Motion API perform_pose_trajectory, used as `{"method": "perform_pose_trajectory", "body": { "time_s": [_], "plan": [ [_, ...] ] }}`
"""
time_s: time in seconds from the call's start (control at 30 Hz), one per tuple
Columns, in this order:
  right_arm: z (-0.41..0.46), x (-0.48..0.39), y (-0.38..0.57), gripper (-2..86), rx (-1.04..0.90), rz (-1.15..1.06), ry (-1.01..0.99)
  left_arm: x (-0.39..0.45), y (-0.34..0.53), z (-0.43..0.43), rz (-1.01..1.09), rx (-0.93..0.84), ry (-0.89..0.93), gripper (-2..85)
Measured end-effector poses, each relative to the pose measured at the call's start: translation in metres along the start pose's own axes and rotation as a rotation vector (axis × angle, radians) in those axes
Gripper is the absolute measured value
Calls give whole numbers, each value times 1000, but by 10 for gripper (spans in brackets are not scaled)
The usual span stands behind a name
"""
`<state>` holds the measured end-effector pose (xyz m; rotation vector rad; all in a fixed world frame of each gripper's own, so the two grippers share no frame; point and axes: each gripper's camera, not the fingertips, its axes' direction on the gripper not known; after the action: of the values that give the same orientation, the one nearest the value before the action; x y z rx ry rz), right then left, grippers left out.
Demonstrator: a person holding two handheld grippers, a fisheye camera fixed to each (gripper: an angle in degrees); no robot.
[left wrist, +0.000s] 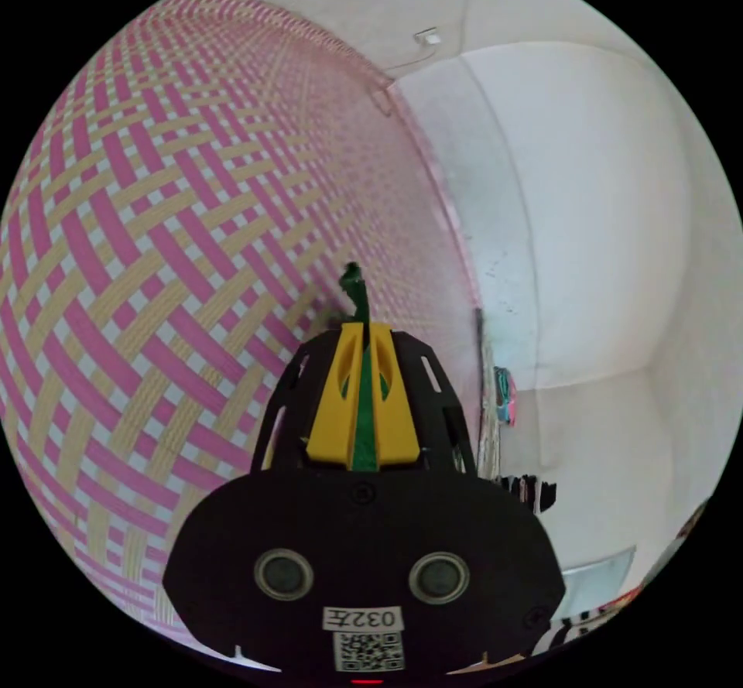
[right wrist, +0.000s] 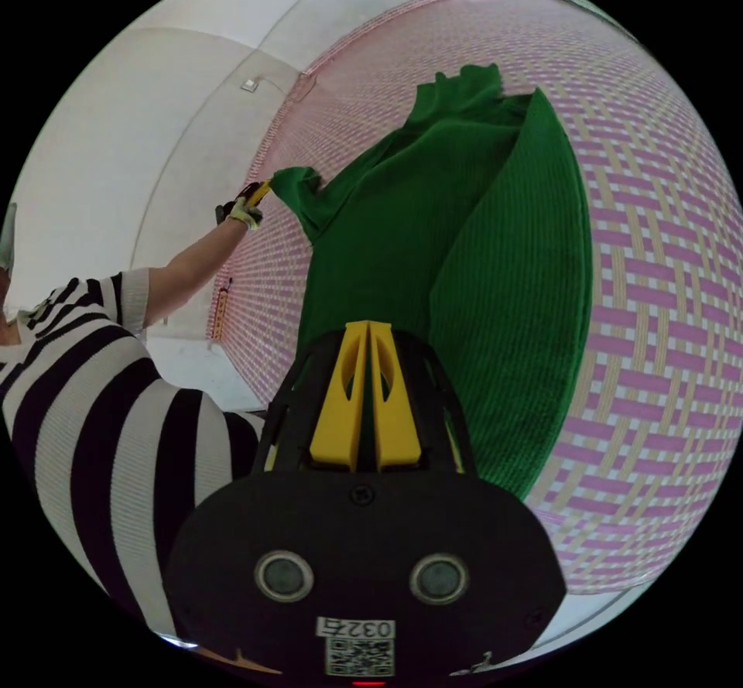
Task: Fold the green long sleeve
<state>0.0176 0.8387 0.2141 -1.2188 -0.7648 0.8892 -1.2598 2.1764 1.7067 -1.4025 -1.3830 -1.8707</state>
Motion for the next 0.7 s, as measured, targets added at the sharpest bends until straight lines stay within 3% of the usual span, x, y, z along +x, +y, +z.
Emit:
{"method": "perform_pose_trajectory", "body": {
  "time_s": [0.1, 0.2, 0.37, 0.53, 0.6, 0.7],
  "plan": [
    [-18, -2, 2, -10, 34, -41, -13, 24, 42, -45, 169, 58, 130, -10],
    [-33, -5, 8, -10, 59, -94, -8, 44, 120, -125, 269, 226, 168, -10],
    [-46, -10, 22, -10, 58, -153, -85, -40, 258, -230, -65, 415, 21, -11],
    [-50, -22, 32, -10, -10, -230, -127, -135, 317, -245, -375, 447, -86, -10],
    [-55, -23, 33, -10, -29, -246, -147, -147, 325, -246, -388, 455, -94, -11],
    [-73, -22, 32, -9, -10, -264, -164, -130, 326, -239, -232, 445, 60, -11]
  ]
}}
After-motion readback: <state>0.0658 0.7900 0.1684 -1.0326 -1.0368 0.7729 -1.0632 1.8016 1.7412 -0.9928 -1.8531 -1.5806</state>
